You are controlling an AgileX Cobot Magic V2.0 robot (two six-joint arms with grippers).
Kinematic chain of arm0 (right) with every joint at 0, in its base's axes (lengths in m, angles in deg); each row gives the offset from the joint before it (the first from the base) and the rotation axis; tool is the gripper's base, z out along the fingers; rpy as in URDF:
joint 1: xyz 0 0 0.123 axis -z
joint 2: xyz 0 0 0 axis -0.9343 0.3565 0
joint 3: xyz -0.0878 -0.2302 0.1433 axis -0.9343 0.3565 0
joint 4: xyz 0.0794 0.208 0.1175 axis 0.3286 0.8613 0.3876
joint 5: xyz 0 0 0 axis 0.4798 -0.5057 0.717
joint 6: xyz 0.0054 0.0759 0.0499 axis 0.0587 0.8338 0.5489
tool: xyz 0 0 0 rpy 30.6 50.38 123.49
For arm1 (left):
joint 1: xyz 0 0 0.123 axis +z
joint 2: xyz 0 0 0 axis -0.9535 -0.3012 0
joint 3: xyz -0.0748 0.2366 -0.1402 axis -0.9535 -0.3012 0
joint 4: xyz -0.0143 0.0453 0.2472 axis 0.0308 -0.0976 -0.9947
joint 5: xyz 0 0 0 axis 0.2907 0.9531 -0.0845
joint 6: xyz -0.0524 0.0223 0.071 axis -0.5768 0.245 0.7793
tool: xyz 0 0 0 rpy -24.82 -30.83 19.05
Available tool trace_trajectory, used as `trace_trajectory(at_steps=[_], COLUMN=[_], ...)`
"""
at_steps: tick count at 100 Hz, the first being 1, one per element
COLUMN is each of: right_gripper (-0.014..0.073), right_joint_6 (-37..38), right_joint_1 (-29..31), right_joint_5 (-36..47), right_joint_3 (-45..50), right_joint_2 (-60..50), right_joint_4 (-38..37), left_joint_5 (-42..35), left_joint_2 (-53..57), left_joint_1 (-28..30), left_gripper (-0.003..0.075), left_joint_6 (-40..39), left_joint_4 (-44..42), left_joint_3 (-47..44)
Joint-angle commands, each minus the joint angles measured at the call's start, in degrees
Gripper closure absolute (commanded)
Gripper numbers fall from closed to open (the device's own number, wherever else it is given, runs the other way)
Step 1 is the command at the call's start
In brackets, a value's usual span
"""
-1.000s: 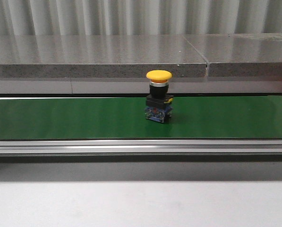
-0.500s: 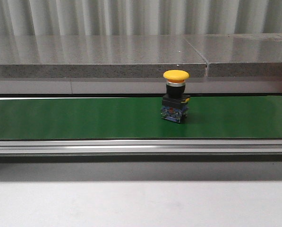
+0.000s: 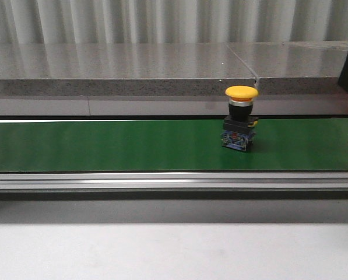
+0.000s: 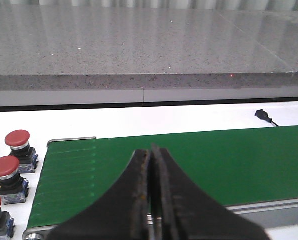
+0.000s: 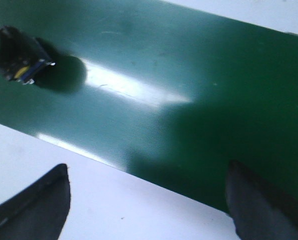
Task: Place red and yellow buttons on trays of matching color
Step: 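Grasp the yellow button at the belt's end with the right gripper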
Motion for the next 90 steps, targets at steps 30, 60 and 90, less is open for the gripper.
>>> trace_trajectory(at_steps=[30,60,90], right_gripper=[-0.0031,-0.0031,0.0278], right_joint_6=[-2.7,-2.7,-2.7], right_joint_1=[-10.1,-11.9,-11.9], right_joint_5=[10.5,19.4,20.8], right_joint_3=[-1.0,-1.2,-1.2], right_joint_2=[4.9,9.9,10.3], right_joint_4=[0.8,0.9,0.9], left_joint_5=[-4.7,-4.7,-4.7], left_joint_2=[-0.5,-0.5,-0.5], left_joint_1=[-0.4,-0.4,-0.4], left_gripper=[0.0740,0.0740,0.0740], left_joint_6=[0.0,0.0,0.0], left_joint_4=[0.8,0.8,0.8], left_joint_3=[1.4,1.4,1.4])
